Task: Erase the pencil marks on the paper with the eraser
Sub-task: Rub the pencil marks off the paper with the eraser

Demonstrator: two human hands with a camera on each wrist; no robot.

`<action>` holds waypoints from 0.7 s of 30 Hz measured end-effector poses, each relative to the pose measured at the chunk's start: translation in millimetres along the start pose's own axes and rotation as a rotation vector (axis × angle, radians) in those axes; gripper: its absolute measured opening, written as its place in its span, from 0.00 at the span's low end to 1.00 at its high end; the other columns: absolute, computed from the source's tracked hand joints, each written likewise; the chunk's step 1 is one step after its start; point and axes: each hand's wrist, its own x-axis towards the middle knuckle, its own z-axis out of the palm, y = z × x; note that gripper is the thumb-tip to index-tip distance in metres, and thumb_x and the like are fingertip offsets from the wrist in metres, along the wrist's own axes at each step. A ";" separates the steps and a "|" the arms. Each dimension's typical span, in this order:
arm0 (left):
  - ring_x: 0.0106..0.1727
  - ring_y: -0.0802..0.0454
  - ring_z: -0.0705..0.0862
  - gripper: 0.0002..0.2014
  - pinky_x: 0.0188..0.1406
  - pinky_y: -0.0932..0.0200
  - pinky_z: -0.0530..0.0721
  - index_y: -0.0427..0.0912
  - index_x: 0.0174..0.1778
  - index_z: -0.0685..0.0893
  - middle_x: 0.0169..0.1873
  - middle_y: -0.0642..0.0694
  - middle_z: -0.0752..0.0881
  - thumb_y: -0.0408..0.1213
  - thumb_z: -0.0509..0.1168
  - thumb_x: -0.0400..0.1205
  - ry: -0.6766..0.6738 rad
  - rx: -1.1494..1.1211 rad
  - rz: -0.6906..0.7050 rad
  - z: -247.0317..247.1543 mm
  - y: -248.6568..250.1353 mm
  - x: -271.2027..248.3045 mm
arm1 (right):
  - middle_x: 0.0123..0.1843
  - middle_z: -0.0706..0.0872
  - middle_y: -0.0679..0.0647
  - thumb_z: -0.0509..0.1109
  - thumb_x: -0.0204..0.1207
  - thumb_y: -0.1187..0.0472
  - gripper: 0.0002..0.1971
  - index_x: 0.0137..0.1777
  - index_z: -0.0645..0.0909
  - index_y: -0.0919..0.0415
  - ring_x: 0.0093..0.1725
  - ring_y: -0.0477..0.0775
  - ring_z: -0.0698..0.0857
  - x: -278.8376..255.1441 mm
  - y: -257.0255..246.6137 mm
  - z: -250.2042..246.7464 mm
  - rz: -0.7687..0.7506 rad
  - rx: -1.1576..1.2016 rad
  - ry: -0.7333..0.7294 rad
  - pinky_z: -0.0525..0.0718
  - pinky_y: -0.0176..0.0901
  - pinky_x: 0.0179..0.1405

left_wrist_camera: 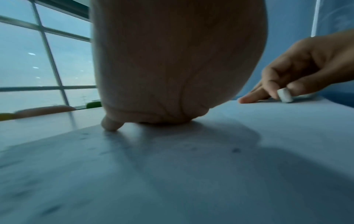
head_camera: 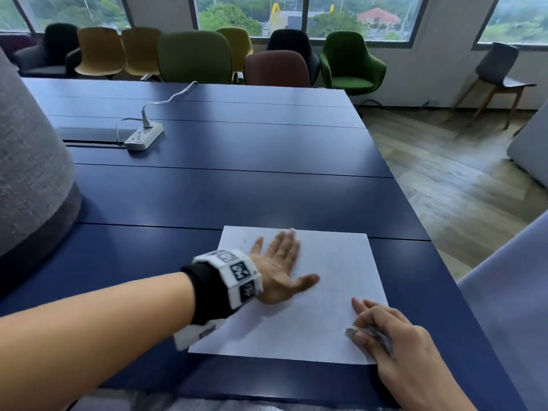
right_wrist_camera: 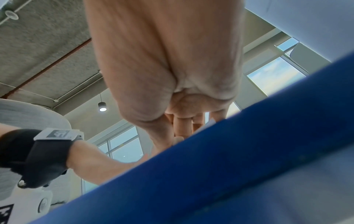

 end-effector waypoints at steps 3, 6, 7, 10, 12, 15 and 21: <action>0.82 0.50 0.26 0.46 0.82 0.42 0.33 0.39 0.83 0.29 0.81 0.45 0.25 0.70 0.37 0.82 0.057 -0.056 -0.120 0.1 -16.4 -4.4 | 0.60 0.81 0.21 0.78 0.71 0.52 0.10 0.44 0.80 0.36 0.70 0.23 0.72 -0.3 2.4 1.9 -0.007 0.013 0.010 0.81 0.46 0.64; 0.80 0.51 0.23 0.43 0.81 0.43 0.30 0.43 0.83 0.28 0.81 0.45 0.23 0.68 0.38 0.83 0.073 0.083 0.120 9.0 16.1 -18.0 | 0.59 0.81 0.20 0.78 0.71 0.53 0.11 0.43 0.80 0.36 0.70 0.24 0.73 0.5 3.4 1.8 0.006 0.028 0.019 0.81 0.45 0.63; 0.80 0.52 0.22 0.42 0.81 0.44 0.28 0.45 0.83 0.28 0.80 0.47 0.23 0.68 0.38 0.84 0.040 0.097 0.222 15.4 30.3 -23.1 | 0.59 0.81 0.19 0.79 0.71 0.54 0.11 0.43 0.80 0.35 0.70 0.24 0.73 0.4 3.4 1.4 0.010 0.027 0.015 0.81 0.46 0.63; 0.80 0.55 0.22 0.43 0.80 0.44 0.27 0.47 0.83 0.29 0.81 0.49 0.24 0.70 0.37 0.82 0.009 0.113 0.306 28.9 43.6 -27.9 | 0.59 0.82 0.21 0.79 0.71 0.54 0.13 0.44 0.80 0.33 0.69 0.25 0.75 0.7 2.1 0.5 0.013 0.007 0.013 0.81 0.46 0.63; 0.81 0.54 0.24 0.43 0.81 0.43 0.29 0.44 0.83 0.29 0.81 0.47 0.25 0.69 0.37 0.83 0.027 0.108 0.168 23.4 21.3 -20.6 | 0.60 0.82 0.23 0.79 0.71 0.53 0.12 0.45 0.80 0.34 0.68 0.24 0.74 0.5 0.7 1.0 0.011 0.008 0.011 0.80 0.44 0.63; 0.82 0.51 0.26 0.46 0.82 0.41 0.31 0.39 0.82 0.28 0.81 0.43 0.25 0.71 0.34 0.81 0.029 0.110 -0.067 6.3 -14.5 -12.3 | 0.60 0.82 0.23 0.79 0.71 0.52 0.12 0.46 0.80 0.35 0.65 0.18 0.73 -0.8 0.1 1.6 0.004 0.013 0.011 0.79 0.37 0.59; 0.79 0.54 0.21 0.40 0.80 0.46 0.26 0.49 0.82 0.27 0.79 0.49 0.22 0.68 0.38 0.84 0.028 0.151 0.318 27.2 36.6 -36.6 | 0.59 0.82 0.23 0.79 0.71 0.52 0.10 0.44 0.81 0.36 0.67 0.21 0.74 -0.2 -1.2 -1.7 0.017 0.016 0.005 0.78 0.39 0.61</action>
